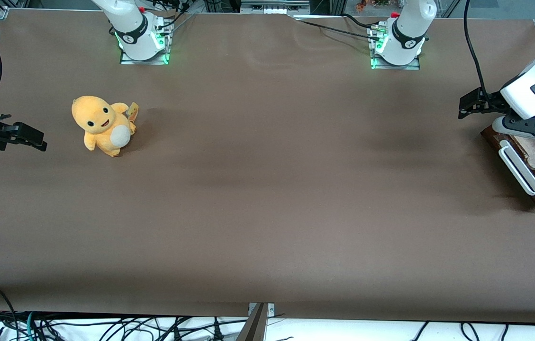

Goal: Open lower drawer with left arm only

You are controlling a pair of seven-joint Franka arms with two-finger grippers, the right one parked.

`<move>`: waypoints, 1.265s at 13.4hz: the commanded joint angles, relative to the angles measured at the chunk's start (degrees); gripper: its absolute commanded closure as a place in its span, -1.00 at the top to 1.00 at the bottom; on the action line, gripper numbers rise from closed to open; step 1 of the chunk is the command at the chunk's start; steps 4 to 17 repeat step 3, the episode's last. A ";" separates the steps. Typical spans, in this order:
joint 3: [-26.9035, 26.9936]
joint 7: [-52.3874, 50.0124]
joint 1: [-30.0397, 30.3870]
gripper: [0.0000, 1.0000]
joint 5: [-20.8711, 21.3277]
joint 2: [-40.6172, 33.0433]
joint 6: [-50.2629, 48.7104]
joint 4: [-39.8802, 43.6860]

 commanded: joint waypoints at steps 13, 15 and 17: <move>-0.23 0.95 0.32 1.00 1.52 -0.55 -0.35 -0.32; -0.23 0.95 0.32 1.00 1.52 -0.55 -0.35 -0.32; -0.23 0.95 0.32 1.00 1.52 -0.55 -0.35 -0.32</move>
